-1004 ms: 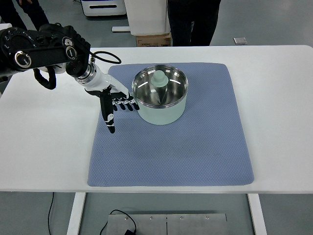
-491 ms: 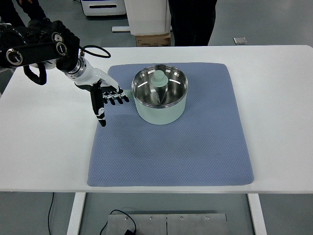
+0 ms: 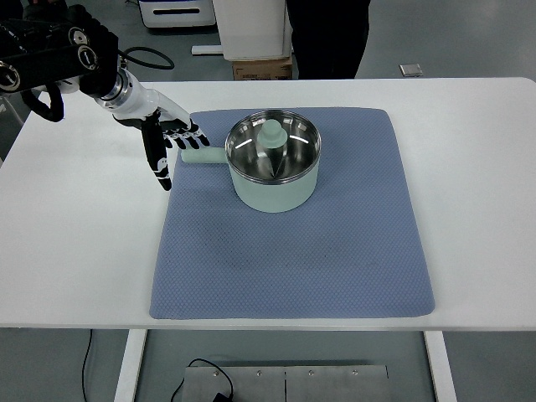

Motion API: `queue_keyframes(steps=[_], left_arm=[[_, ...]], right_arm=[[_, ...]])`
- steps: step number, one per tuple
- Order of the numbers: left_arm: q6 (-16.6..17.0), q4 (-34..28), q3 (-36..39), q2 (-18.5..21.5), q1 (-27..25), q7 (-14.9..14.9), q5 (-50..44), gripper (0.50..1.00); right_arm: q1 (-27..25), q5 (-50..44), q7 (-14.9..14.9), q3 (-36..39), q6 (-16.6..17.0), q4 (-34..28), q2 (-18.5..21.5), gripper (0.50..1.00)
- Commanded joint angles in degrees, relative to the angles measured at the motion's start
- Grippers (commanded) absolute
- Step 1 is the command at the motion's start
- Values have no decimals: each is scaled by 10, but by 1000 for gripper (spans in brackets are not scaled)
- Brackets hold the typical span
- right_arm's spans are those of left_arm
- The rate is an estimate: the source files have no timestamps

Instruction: Rotate green pot handle

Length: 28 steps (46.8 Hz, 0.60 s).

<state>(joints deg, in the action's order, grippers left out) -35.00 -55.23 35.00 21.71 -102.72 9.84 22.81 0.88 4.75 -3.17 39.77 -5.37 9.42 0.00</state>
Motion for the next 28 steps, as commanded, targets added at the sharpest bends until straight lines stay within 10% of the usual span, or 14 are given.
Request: queue_keyframes(steps=[1, 28], left_arm=[[0, 10, -3, 1, -7, 0, -7, 1000], [0, 224, -136, -9, 66, -5, -224, 1000]], right_arm=[[0, 0, 0, 0, 0, 1, 0, 1000], [0, 0, 0, 0, 0, 1, 0, 1000]])
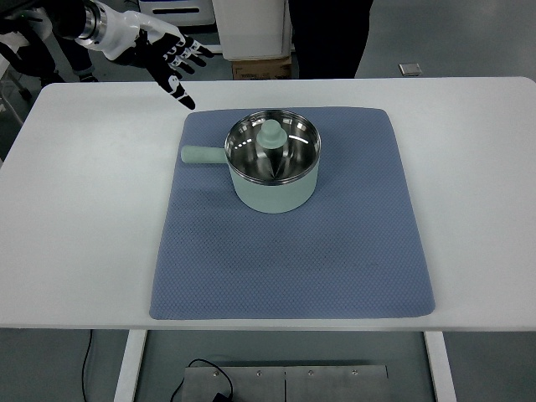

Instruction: Rotate green pot handle

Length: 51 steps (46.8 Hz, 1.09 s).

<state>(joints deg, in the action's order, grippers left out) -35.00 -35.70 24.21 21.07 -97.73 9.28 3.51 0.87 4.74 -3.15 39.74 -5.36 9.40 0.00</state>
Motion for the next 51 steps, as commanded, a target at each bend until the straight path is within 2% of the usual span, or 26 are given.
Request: queue_keyframes(steps=[1, 6, 14, 24, 28, 33, 41, 51], left_arm=[[0, 42, -42, -2, 24, 0, -45, 1000], [0, 101, -106, -18, 75, 3, -111, 1000], [0, 158, -225, -39, 161, 0, -167, 1000], [105, 172, -445, -45, 248, -3, -199, 1000], [124, 172, -527, -44, 284, -4, -203, 1000], [126, 172, -601, -43, 328, -11, -203, 1000], [127, 172, -638, -45, 374, -65, -205, 1000], [127, 172, -641, -54, 416, -87, -228, 1000]], right_arm=[[0, 0, 0, 0, 0, 0, 0, 1000], [0, 0, 0, 0, 0, 0, 0, 1000], [0, 0, 0, 1, 0, 0, 0, 1000], [0, 0, 0, 0, 0, 0, 0, 1000], [0, 0, 0, 1, 0, 0, 0, 1000], [0, 0, 0, 1, 0, 0, 0, 1000], [0, 0, 0, 0, 0, 0, 0, 1000], [0, 0, 0, 1, 0, 0, 0, 1000]])
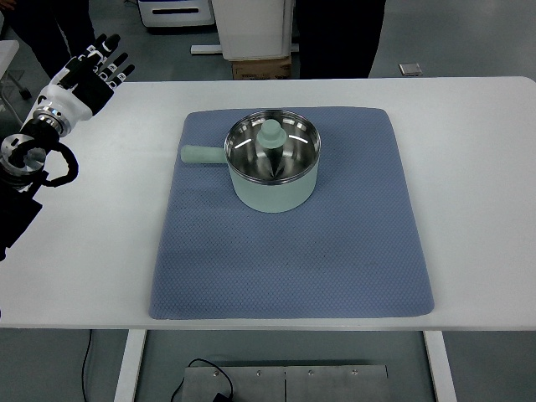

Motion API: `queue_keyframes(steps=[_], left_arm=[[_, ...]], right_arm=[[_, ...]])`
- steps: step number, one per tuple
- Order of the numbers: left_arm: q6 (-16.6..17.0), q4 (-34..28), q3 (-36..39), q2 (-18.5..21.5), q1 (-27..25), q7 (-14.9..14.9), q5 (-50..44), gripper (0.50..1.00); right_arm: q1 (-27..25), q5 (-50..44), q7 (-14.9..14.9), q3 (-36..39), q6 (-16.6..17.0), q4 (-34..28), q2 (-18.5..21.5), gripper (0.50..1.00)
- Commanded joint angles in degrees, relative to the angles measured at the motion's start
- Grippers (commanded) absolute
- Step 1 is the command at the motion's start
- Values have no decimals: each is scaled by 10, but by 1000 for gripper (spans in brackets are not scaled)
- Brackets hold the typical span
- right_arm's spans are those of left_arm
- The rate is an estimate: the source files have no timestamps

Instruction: Rotate green pot handle

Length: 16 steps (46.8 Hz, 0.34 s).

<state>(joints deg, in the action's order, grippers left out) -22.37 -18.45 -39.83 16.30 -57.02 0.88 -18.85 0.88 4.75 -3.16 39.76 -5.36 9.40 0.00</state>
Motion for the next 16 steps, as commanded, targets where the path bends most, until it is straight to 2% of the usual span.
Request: queue_keyframes(steps=[1, 16], left_arm=[[0, 0, 0, -8, 12, -3, -4, 1000], [1, 0, -2, -21, 31, -12, -5, 1000]], right_arm=[[0, 0, 0, 1, 0, 1, 0, 1000], [1, 3, 2, 1, 0, 4, 0, 1000]])
